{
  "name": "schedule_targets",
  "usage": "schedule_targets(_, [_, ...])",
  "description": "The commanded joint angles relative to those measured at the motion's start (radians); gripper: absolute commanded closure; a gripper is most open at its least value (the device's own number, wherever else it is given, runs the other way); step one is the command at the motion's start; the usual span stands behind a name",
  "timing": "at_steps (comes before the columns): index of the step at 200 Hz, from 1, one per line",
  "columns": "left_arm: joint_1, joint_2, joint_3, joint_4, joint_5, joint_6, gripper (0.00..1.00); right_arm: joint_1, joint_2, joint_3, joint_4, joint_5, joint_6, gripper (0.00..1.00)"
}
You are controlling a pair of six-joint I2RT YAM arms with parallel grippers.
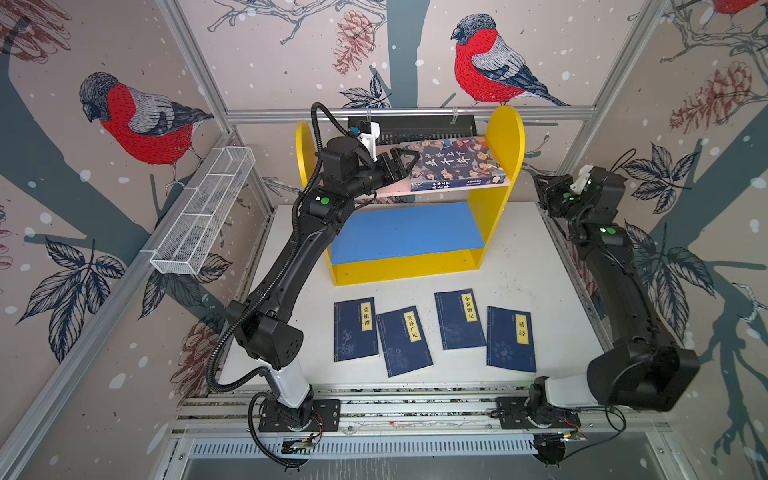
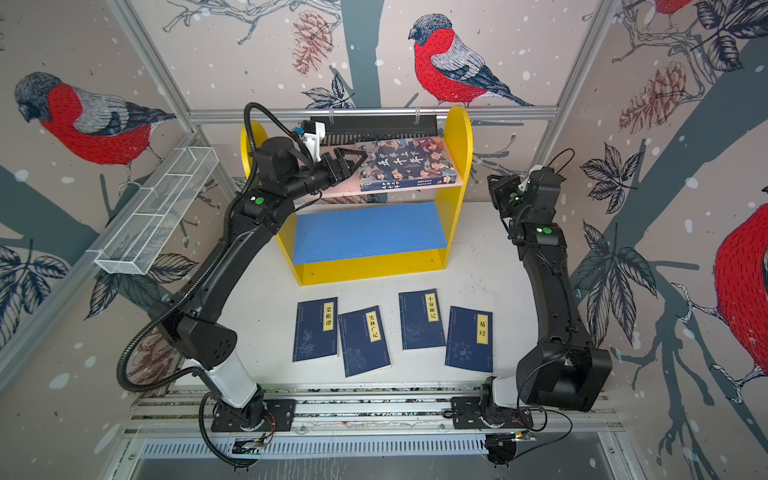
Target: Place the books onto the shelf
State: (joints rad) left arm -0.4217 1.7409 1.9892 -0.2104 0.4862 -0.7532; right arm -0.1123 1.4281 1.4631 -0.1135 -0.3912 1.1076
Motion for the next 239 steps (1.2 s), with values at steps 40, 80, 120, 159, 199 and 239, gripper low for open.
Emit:
schedule_targets(40, [0.001, -0.005, -0.022, 0.065, 0.080, -0.036, 0.23, -0.012, 0.116, 0.148, 0.017, -0.186, -0.097, 0.77])
schedule_targets(80, [0.000, 0.016, -0.031, 0.098, 0.115, -0.054, 0.23, -0.011, 0.179, 0.198, 0.025, -0.225, -0.100, 0.78])
schedule_targets(120, [-0.017, 0.023, -0.020, 0.117, 0.129, -0.048, 0.23, -0.011, 0.219, 0.240, 0.024, -0.250, -0.110, 0.78])
schedule_targets(159, [-0.044, 0.048, -0.001, 0.127, 0.134, -0.030, 0.23, -0.008, 0.239, 0.263, 0.005, -0.264, -0.122, 0.78])
schedule_targets(199, [-0.052, 0.077, -0.010, 0.170, 0.159, -0.057, 0.23, -0.007, 0.238, 0.253, -0.003, -0.271, -0.135, 0.78])
schedule_targets(239, [-0.060, 0.092, -0.003, 0.207, 0.186, -0.077, 0.23, -0.008, 0.242, 0.258, -0.006, -0.275, -0.141, 0.78])
